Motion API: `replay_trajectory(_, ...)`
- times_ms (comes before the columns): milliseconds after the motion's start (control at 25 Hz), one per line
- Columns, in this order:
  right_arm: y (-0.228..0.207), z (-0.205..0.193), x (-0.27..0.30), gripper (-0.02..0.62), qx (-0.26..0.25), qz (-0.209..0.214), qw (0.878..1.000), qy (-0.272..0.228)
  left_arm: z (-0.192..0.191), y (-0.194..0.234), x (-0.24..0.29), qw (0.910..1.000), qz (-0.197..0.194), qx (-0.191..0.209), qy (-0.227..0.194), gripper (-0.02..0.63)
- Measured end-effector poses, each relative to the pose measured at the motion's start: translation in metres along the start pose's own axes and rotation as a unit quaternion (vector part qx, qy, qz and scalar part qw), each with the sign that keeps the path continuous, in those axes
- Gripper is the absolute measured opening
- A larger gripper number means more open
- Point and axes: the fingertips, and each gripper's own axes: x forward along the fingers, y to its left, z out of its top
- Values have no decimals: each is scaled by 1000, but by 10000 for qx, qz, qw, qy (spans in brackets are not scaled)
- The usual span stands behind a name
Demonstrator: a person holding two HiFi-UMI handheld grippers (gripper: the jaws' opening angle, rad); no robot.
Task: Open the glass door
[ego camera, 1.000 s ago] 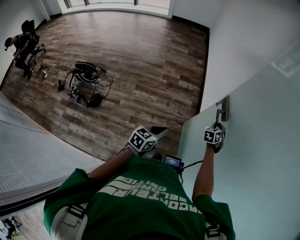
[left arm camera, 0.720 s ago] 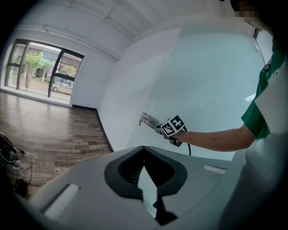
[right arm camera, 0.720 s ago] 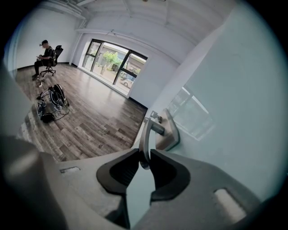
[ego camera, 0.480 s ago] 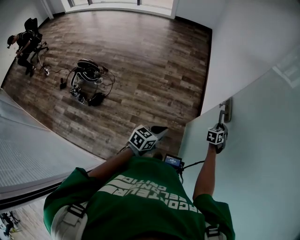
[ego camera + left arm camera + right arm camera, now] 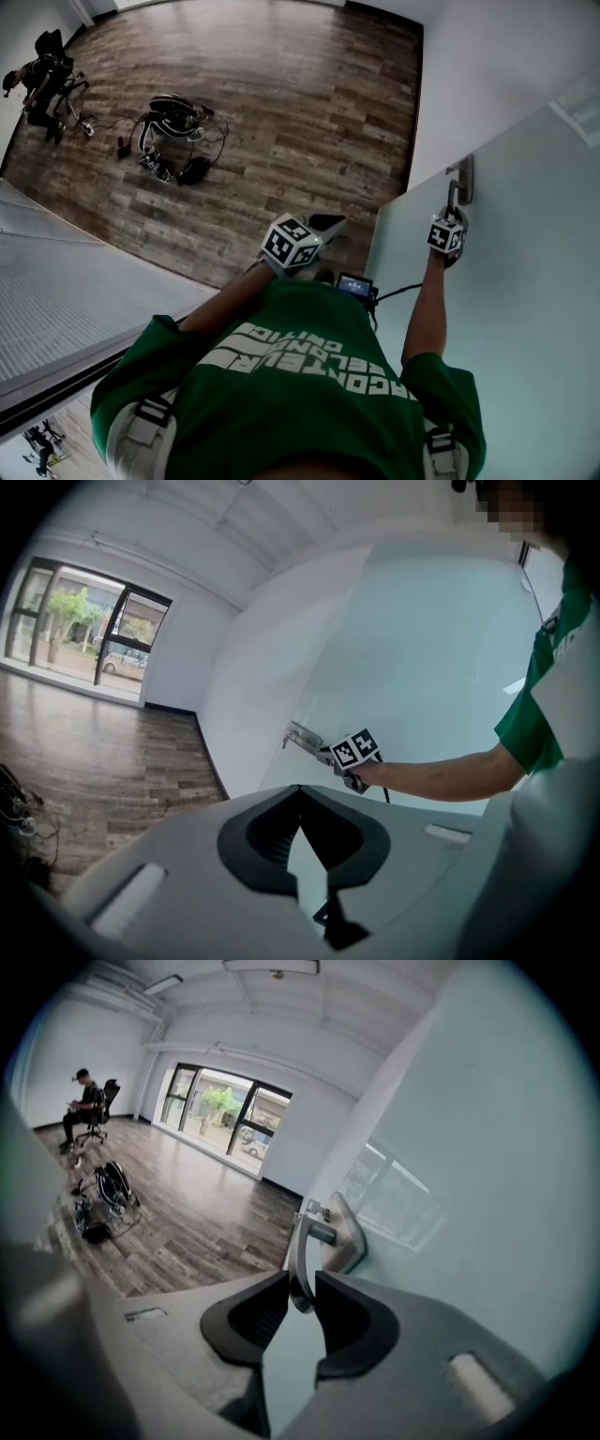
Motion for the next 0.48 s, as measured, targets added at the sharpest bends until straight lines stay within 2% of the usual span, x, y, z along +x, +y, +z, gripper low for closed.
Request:
replay_trajectory(160,1,24,-30,72,636,92,9969,-448,10,6,-18,9999,59,-33,-118,15)
replay_trajectory(360,23,36,-64,69,658,369,9929,-920,-1,10,-35,9995,186,-218,-149,15)
replay_trajectory(480,53,58,-96,48,663,795,9876,-1184,-2,14,-50,9991,232,-267,-225,15)
